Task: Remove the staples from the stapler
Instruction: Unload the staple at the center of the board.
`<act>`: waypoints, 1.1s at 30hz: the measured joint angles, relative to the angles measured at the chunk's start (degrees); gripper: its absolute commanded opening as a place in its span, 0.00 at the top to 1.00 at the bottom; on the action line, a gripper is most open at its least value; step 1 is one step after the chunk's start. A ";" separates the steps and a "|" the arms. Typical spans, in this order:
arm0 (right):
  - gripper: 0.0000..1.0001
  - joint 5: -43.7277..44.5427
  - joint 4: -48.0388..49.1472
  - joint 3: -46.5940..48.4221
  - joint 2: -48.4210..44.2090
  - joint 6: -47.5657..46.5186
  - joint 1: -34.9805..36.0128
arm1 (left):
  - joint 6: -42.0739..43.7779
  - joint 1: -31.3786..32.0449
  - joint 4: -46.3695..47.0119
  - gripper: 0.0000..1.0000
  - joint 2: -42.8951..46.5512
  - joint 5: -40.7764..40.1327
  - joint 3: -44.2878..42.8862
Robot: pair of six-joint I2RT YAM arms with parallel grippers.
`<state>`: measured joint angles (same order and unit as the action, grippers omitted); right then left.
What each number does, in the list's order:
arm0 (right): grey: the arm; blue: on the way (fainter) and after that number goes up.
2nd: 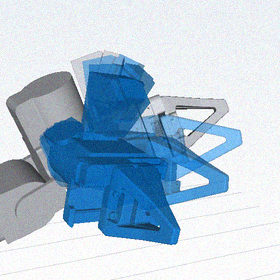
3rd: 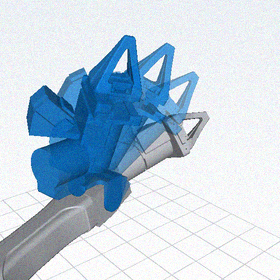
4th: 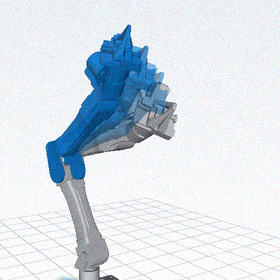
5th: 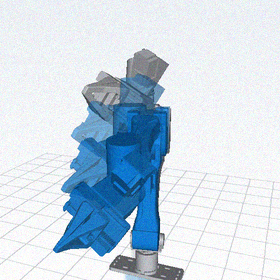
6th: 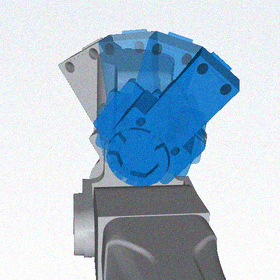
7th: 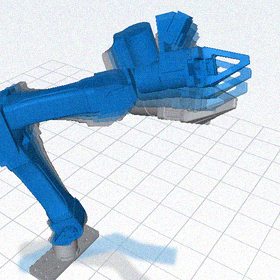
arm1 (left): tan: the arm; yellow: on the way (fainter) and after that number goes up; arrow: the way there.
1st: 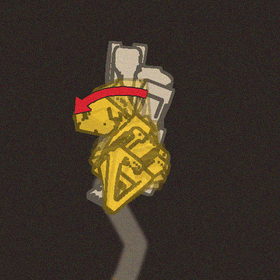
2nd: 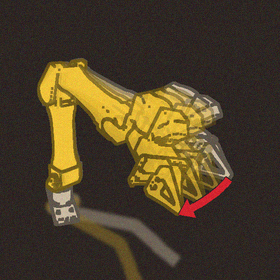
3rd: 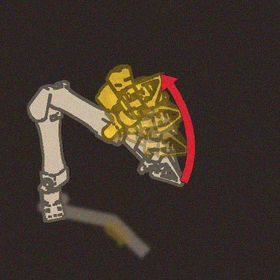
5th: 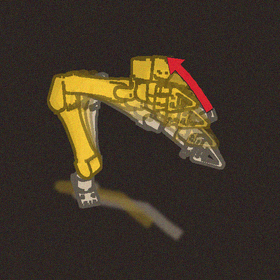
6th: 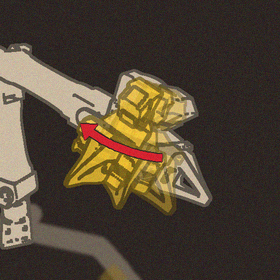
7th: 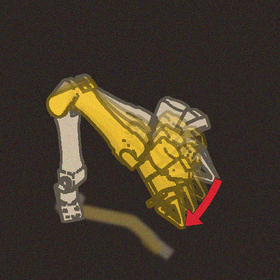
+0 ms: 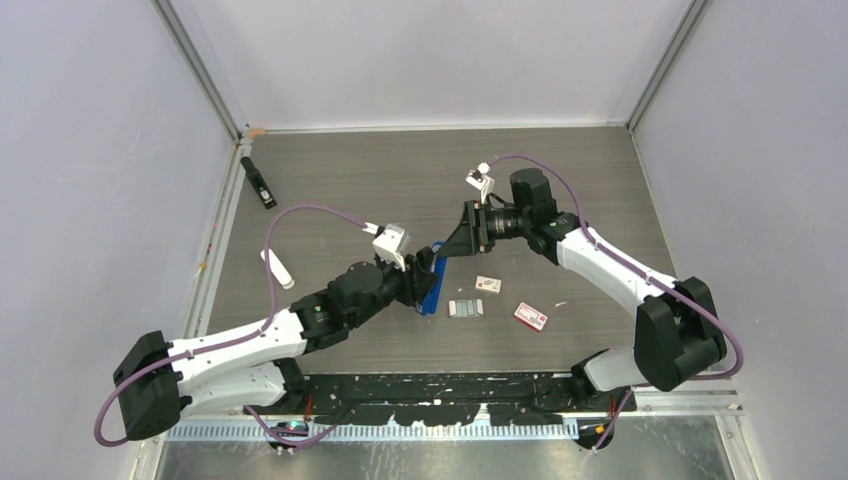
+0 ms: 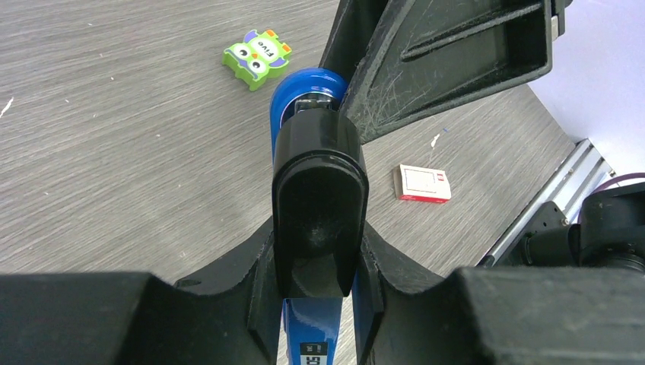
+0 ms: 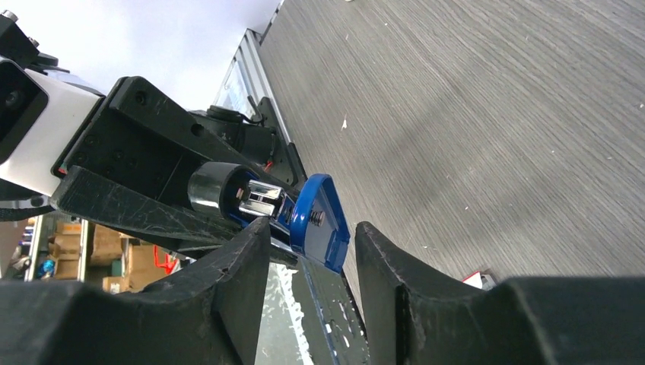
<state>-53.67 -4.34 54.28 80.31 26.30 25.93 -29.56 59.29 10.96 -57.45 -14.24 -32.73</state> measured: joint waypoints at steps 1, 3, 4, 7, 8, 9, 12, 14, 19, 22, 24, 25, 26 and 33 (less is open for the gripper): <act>0.49 -0.02 -0.02 0.00 0.24 -0.04 0.04 | -0.02 0.02 0.04 1.00 0.00 -0.26 0.13; 0.49 -0.02 -0.02 0.00 0.63 -0.20 0.24 | -0.07 0.11 0.13 1.00 0.00 -0.52 0.42; 0.50 -0.09 -0.02 0.00 0.74 -0.24 0.28 | -0.09 0.17 0.20 1.00 0.00 -0.57 0.57; 0.57 -0.26 0.02 0.00 0.76 -0.46 0.31 | -0.26 0.33 0.44 1.00 0.00 -0.55 0.79; 0.60 -0.39 0.00 0.00 0.76 -0.55 0.37 | -0.31 0.35 0.48 1.00 0.00 -0.57 0.79; 0.64 -0.52 -0.02 0.00 0.76 -0.63 0.46 | -0.33 0.35 0.50 1.00 0.00 -0.57 0.81; 0.77 -0.90 0.00 0.00 0.83 -0.72 0.74 | -0.52 0.35 0.98 1.00 0.00 -0.74 1.22; 0.81 -0.96 0.00 0.00 0.96 -0.79 0.94 | -0.63 0.35 1.16 1.00 0.00 -0.74 1.38; 0.92 -0.46 0.00 0.00 1.09 -1.14 0.98 | -1.36 0.37 2.03 1.00 0.04 -1.14 1.79; 0.98 -0.31 0.02 0.00 1.27 -1.09 0.98 | -1.38 0.37 2.86 1.00 0.07 -1.42 2.21; 0.99 -0.15 0.04 0.00 1.49 -1.07 0.98 | -1.36 0.37 3.04 1.00 0.07 -1.62 2.34; 0.99 0.04 0.04 0.00 1.49 -1.07 0.98 | -1.36 0.35 3.08 1.00 0.07 -1.64 2.40; 0.99 0.31 0.04 -0.02 1.49 -1.07 0.98 | -1.33 0.37 3.28 1.00 0.09 -1.75 2.58; 0.99 1.75 2.82 -1.18 2.73 0.79 0.76 | -1.09 0.39 3.82 1.00 4.33 -3.06 5.57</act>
<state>-51.92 -1.52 53.10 83.05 27.09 26.70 -30.65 59.68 14.79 -53.12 -17.30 -27.16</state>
